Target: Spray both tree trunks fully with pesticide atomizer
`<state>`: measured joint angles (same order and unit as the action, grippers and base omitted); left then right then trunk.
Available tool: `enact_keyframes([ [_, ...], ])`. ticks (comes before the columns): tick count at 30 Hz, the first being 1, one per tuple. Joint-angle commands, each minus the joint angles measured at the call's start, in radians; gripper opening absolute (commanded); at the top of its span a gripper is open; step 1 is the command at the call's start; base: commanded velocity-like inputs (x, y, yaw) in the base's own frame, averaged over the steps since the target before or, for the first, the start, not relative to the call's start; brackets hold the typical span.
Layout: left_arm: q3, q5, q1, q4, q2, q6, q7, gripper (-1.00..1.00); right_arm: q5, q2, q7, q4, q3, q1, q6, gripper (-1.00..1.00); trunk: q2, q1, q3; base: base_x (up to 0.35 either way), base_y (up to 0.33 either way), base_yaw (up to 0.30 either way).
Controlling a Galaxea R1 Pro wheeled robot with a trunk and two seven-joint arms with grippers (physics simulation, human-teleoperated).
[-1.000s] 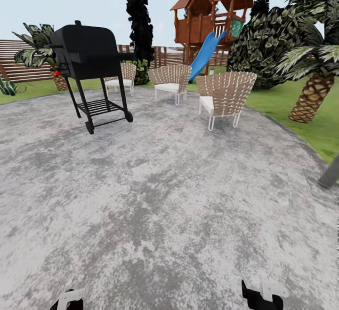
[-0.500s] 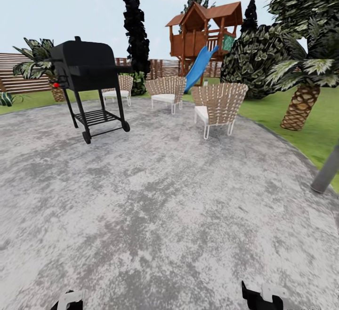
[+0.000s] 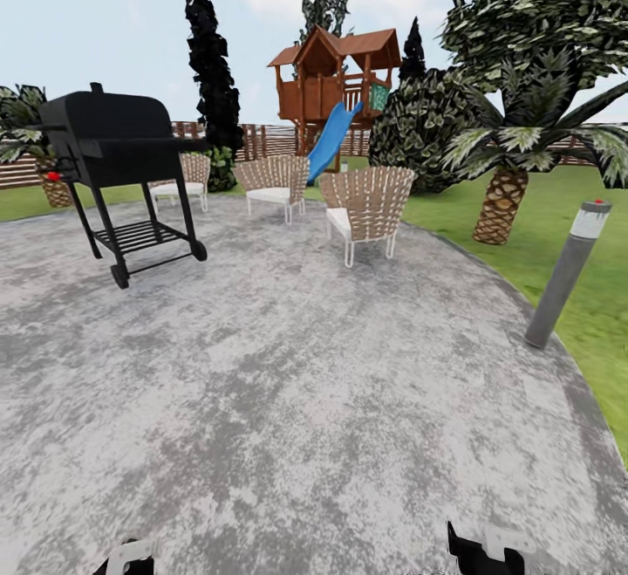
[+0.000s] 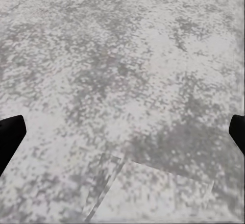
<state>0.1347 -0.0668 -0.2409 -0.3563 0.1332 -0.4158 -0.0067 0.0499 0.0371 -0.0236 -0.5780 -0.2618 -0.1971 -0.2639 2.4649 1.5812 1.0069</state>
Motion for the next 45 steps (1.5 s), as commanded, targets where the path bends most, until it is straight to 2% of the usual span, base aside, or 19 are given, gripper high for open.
enact_keyframes([
  [1, -0.001, -0.007, 0.000, 0.000, 0.000, -0.003, -0.001, -1.00, 0.005, 0.000, -0.002, 0.001, -0.001, -0.001, -0.003, 1.00, -0.007, -0.004, -0.002, 0.000, 0.000, -0.265],
  [14, -0.001, -0.007, 0.000, 0.000, 0.000, -0.003, -0.001, -1.00, 0.005, 0.000, -0.002, 0.037, -0.001, -0.001, -0.004, 1.00, -0.098, -0.054, -0.043, 0.000, 0.000, -0.267],
  [45, 0.002, -0.008, -0.001, 0.000, 0.003, -0.001, -0.004, -1.00, 0.004, 0.000, -0.003, 0.040, -0.002, -0.001, -0.005, 1.00, -0.098, -0.054, -0.043, 0.000, 0.000, -0.268],
])
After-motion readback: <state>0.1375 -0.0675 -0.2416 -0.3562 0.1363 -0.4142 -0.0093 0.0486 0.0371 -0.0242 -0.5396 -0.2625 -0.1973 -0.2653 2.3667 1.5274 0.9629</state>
